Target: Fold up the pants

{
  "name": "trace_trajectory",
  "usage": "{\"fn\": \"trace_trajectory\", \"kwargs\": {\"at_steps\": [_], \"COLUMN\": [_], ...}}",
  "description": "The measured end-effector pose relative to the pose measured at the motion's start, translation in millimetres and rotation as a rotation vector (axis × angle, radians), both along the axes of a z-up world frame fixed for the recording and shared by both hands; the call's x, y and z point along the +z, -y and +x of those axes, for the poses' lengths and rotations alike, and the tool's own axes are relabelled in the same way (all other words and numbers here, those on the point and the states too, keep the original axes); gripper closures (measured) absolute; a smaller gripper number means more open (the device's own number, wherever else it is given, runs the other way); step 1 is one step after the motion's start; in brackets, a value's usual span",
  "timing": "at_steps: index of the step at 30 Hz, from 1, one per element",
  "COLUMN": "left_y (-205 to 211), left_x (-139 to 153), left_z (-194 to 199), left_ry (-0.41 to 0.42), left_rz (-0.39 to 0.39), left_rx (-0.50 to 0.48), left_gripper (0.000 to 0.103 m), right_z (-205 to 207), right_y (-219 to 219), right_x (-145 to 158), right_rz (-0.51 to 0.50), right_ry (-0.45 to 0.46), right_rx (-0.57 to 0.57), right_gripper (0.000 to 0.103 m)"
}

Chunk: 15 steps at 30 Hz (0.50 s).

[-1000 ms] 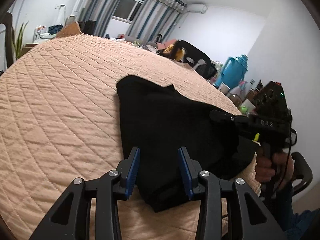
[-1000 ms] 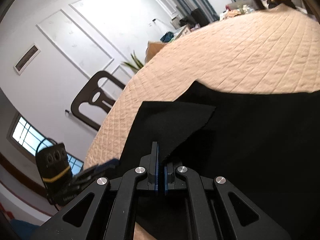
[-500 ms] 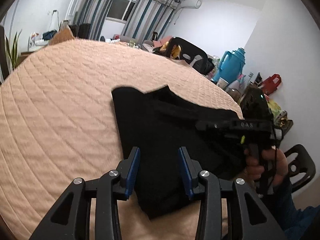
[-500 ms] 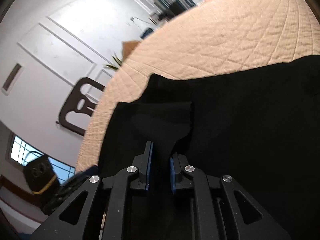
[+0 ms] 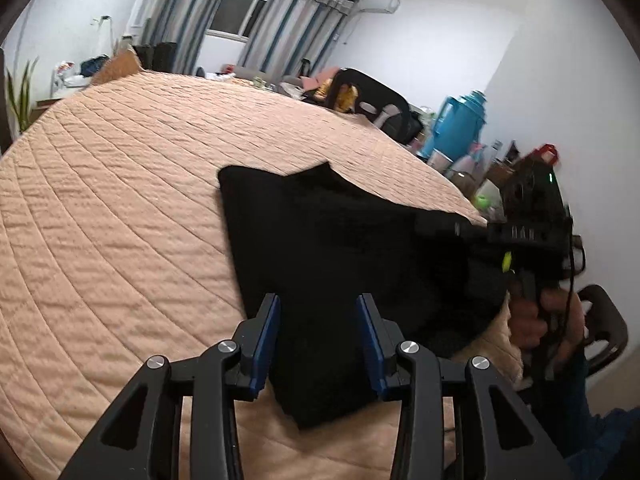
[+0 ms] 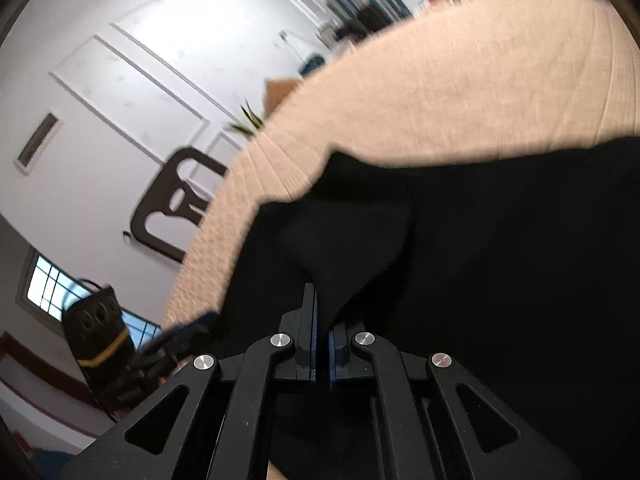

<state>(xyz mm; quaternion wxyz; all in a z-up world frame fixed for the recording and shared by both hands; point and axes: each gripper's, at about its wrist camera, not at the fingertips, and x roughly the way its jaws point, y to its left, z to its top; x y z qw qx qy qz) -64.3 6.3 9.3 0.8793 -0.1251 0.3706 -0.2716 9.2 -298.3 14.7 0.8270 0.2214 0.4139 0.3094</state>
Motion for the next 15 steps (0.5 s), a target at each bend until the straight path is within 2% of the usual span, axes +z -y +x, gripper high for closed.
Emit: {"fn": "trace_trajectory", "kwargs": {"at_steps": [1, 3, 5, 7, 8, 10, 12, 15], "left_y": [3.8, 8.7, 9.5, 6.2, 4.7, 6.6, 10.0, 22.2], "left_x": [-2.7, -7.9, -6.3, 0.1, 3.8, 14.4, 21.9, 28.1], "left_z": [-4.5, -9.9, -13.0, -9.4, -7.2, 1.7, 13.8, 43.9], "left_ry": [-0.002, -0.005, 0.009, 0.001, 0.006, 0.041, 0.068, 0.077], "left_rz": [0.01, 0.031, 0.045, 0.024, 0.023, 0.052, 0.067, 0.102], "left_rx": [-0.019, -0.036, -0.036, -0.032, -0.028, -0.014, -0.005, 0.021], "left_gripper": [0.061, 0.061, 0.061, 0.061, 0.061, 0.061, 0.061, 0.061], "right_z": [-1.0, 1.5, 7.2, 4.9, 2.9, -1.5, -2.6, 7.4], "right_y": [4.0, 7.8, 6.0, 11.7, 15.0, 21.9, 24.5, 13.2], "right_x": [4.6, -1.3, -21.4, -26.8, -23.5, -9.1, 5.1, 10.3], "right_rz": [-0.003, -0.027, -0.107, -0.061, -0.064, -0.117, -0.131, -0.126], "right_ry": [0.018, -0.003, -0.088, -0.091, -0.086, -0.019, 0.038, 0.056], "right_rx": [-0.006, -0.007, -0.013, -0.027, -0.046, -0.12, -0.16, -0.126], "right_gripper": [0.1, 0.1, 0.1, 0.098, 0.096, 0.092, 0.092, 0.092]}}
